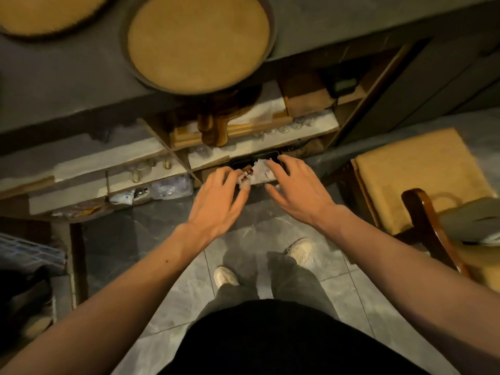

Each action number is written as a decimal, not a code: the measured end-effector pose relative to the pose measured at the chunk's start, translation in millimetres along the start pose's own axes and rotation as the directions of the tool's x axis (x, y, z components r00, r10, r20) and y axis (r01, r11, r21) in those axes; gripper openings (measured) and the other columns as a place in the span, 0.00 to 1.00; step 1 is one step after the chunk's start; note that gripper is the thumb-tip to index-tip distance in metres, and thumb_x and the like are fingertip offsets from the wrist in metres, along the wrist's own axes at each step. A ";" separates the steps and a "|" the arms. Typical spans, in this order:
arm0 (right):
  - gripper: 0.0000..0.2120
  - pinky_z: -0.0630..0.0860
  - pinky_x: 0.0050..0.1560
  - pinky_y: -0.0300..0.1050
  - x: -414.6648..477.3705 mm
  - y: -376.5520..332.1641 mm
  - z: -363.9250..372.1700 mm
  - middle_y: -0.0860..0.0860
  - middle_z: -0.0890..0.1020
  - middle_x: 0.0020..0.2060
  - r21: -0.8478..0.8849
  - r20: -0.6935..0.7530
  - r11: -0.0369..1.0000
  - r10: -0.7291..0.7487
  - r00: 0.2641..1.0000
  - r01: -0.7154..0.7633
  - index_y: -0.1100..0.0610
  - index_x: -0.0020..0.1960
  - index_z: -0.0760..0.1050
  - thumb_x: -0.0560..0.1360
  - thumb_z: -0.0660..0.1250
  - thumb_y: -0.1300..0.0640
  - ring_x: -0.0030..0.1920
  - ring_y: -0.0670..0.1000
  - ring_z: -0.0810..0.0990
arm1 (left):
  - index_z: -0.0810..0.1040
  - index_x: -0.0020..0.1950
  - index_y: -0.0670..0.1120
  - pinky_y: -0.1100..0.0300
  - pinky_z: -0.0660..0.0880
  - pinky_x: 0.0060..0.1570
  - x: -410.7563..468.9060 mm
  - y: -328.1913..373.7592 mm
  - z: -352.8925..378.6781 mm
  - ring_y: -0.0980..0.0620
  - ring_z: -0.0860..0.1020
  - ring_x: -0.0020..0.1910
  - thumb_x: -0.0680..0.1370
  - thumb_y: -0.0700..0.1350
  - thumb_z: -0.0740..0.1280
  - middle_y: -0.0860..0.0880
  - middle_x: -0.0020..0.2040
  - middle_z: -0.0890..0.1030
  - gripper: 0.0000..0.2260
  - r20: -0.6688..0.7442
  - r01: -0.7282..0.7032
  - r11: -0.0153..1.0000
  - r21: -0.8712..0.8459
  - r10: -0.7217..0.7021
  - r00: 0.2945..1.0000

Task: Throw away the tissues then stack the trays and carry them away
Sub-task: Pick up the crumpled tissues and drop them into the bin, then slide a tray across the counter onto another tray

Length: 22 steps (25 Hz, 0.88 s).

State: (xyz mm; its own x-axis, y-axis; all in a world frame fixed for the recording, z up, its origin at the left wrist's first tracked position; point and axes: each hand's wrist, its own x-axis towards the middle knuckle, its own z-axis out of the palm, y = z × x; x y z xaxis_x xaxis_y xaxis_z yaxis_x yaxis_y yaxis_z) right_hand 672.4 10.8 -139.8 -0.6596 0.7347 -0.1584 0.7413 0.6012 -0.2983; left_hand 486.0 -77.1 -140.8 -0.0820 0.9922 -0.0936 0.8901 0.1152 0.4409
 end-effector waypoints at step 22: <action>0.28 0.72 0.63 0.58 177.1 -74.5 -188.0 0.63 0.70 0.68 -0.174 -0.392 0.980 -0.160 0.906 0.098 0.57 0.75 0.63 0.79 0.58 0.44 0.66 0.63 0.71 | 0.67 0.72 0.45 0.47 0.71 0.62 94.5 -64.3 -222.2 0.42 0.69 0.66 0.81 0.58 0.56 0.41 0.68 0.70 0.24 -0.403 0.087 0.993 0.083 -0.047 0.914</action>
State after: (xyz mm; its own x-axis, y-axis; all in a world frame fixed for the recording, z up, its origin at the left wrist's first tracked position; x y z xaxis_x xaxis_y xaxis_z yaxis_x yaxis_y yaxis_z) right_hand 523.7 155.2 31.2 -0.6677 0.6927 0.2727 0.6834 0.7156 -0.1444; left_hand 321.4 19.7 20.3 -0.2972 0.9204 0.2539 0.9138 0.1971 0.3552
